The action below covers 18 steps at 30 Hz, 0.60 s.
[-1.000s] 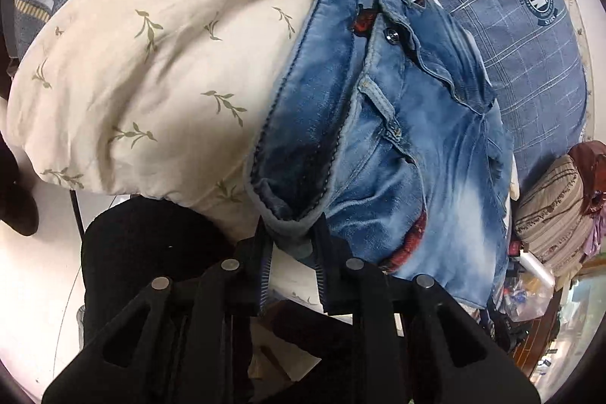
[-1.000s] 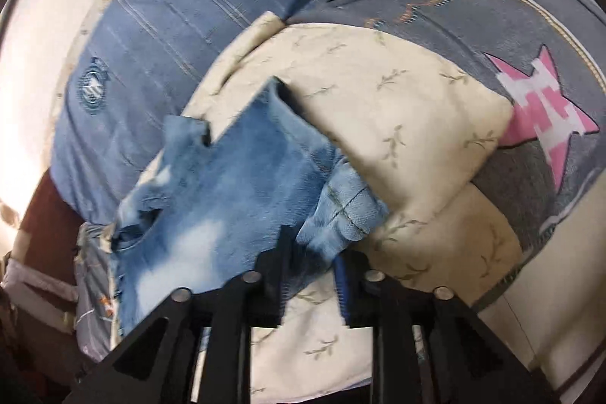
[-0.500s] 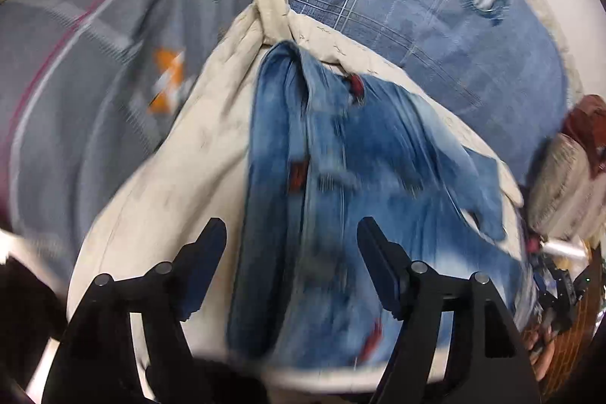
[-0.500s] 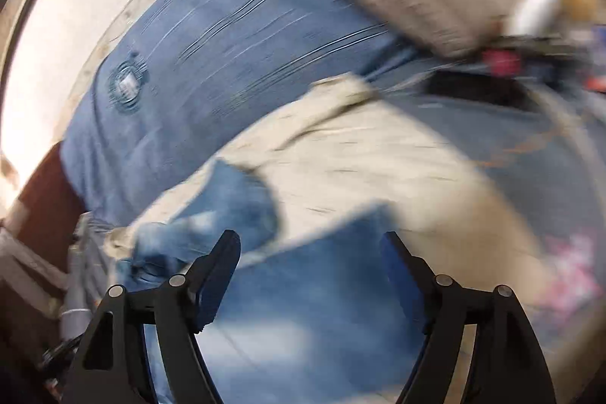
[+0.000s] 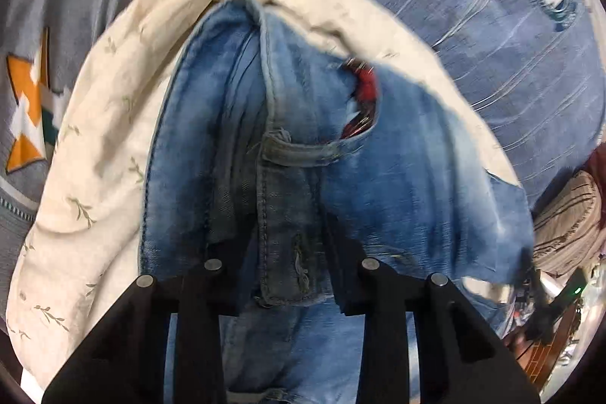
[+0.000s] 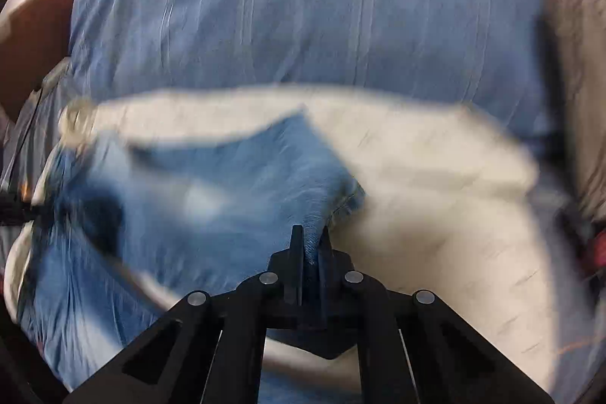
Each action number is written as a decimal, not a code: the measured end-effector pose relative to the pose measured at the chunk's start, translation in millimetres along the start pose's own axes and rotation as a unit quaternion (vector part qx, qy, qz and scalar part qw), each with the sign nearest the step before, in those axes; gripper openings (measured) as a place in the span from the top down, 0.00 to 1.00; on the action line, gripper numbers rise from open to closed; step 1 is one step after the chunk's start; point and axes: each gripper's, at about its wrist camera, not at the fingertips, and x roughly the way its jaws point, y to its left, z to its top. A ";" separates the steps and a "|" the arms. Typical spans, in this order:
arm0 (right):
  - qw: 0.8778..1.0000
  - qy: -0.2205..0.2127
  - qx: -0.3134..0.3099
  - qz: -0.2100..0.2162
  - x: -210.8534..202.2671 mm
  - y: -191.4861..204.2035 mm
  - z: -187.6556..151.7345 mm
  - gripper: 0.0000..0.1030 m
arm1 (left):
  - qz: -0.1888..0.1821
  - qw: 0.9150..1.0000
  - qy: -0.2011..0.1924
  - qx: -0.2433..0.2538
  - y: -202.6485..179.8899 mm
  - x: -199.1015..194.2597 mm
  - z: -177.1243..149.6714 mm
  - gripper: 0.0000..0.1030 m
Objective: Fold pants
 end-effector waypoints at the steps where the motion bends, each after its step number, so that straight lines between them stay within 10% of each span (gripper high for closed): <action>1: 0.999 -0.030 0.007 -0.015 -12.8 -14.1 9.7 0.95 | -0.003 1.000 -0.007 0.002 -1.5 -3.6 0.6 0.70; 4: 0.997 -0.044 0.014 -0.064 -7.9 -42.7 20.9 0.95 | 0.009 0.999 -0.027 0.017 -5.0 -5.0 3.4 0.70; 10: 0.989 0.086 0.071 -0.101 73.3 -83.5 -29.8 0.85 | 0.034 0.999 0.002 -0.005 10.8 27.9 9.8 0.70; 13: 0.987 0.052 0.143 -0.050 50.0 -108.7 -37.9 0.82 | 0.012 1.000 0.009 -0.012 18.9 12.1 12.0 0.71; 18: 0.979 -0.006 0.205 -0.012 9.5 -141.8 -16.6 0.46 | -0.017 0.999 -0.026 -0.019 26.2 -24.4 32.3 0.66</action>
